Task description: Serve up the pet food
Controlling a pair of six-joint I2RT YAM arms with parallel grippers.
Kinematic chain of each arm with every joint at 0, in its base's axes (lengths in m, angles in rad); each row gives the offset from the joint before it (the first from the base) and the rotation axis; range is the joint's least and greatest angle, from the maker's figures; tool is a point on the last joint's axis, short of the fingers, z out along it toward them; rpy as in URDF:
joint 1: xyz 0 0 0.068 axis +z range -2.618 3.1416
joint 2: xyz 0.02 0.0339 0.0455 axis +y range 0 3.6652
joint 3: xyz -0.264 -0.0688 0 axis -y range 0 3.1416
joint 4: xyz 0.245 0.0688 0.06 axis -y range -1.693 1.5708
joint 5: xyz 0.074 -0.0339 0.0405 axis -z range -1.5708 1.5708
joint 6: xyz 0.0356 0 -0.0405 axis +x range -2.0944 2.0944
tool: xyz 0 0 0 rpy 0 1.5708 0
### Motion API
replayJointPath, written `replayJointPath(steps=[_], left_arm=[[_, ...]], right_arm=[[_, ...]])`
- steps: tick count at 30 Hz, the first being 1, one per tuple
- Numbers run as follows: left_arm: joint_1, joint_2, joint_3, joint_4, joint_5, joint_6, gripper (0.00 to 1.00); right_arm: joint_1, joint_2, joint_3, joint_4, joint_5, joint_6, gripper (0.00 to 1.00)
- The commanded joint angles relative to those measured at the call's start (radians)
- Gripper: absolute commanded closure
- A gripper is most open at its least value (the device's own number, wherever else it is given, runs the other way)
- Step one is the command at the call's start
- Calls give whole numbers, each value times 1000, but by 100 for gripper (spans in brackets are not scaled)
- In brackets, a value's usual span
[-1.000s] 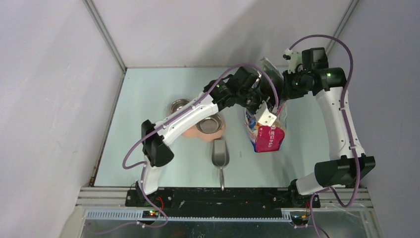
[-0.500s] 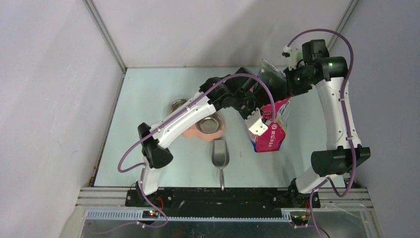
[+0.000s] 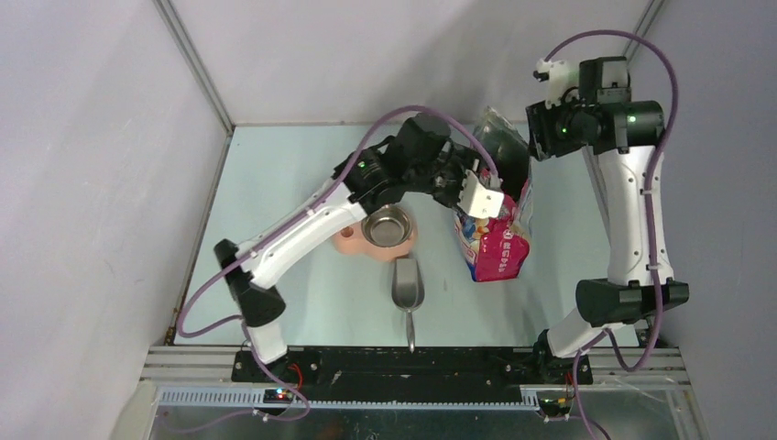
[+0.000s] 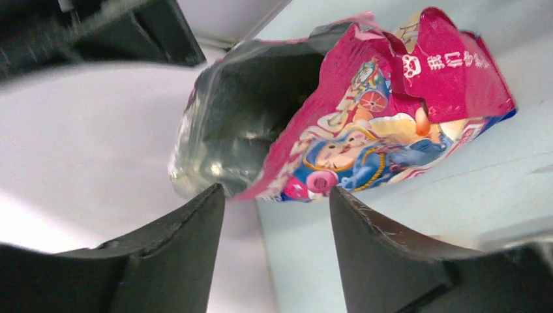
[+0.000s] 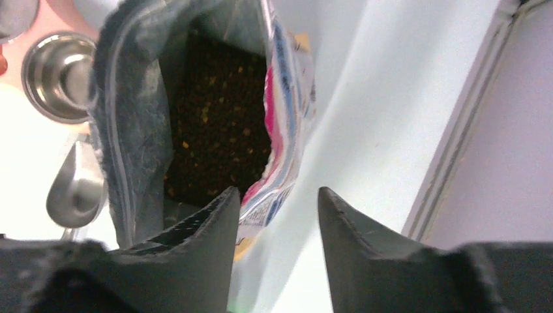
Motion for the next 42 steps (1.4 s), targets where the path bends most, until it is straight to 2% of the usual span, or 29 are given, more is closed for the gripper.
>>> replayJointPath(steps=[1,3,5,6,8,11,12,15,17,19,24,27,29,33,36,37,39,42], left_arm=[[38,-220,-167,259,-77,-422,27],[57,-310,-290,324,-120,-526,22],[76,-389,-389,339,-159,-598,19],[92,-413,-450,332,-185,-643,10],[119,-478,-538,319,-237,-739,1],[165,-558,-634,250,-332,-912,1],[181,-562,-651,162,-374,-962,0],[219,-570,-674,-15,-374,-1021,0],[263,-629,-811,-28,-326,-1068,0],[318,-711,-937,46,-307,-1129,0],[425,-779,-1071,43,-110,-1191,0],[442,-793,-1163,119,-70,-1313,0],[462,-775,-1217,146,-64,-1404,0],[488,-744,-1288,226,65,-1446,0],[502,-762,-1324,317,-55,-1559,0],[505,-766,-1342,378,-91,-1609,0],[506,-764,-1384,502,-92,-1683,3],[488,-730,-1448,689,-62,-1798,14]], right_arm=[[-48,-60,120,39,-78,-22,45],[-84,-103,124,50,-157,-34,36],[-118,-177,67,89,-247,-48,18],[-126,-208,-9,143,-260,-40,5],[-123,-311,-162,234,-256,-19,1],[-97,-455,-353,304,-200,-3,0],[-87,-475,-432,295,-199,-32,1],[-32,-558,-552,248,-234,-131,0],[-8,-616,-622,216,-293,-220,0],[-5,-687,-707,235,-341,-236,0],[30,-830,-796,280,-491,-195,0],[161,-811,-800,300,-469,-149,0],[188,-781,-797,313,-471,-149,0],[319,-702,-768,277,-432,-291,0],[441,-681,-766,239,-329,-381,0],[459,-682,-766,227,-256,-396,0],[479,-702,-765,195,-204,-408,0],[414,-724,-736,85,-254,-410,0]])
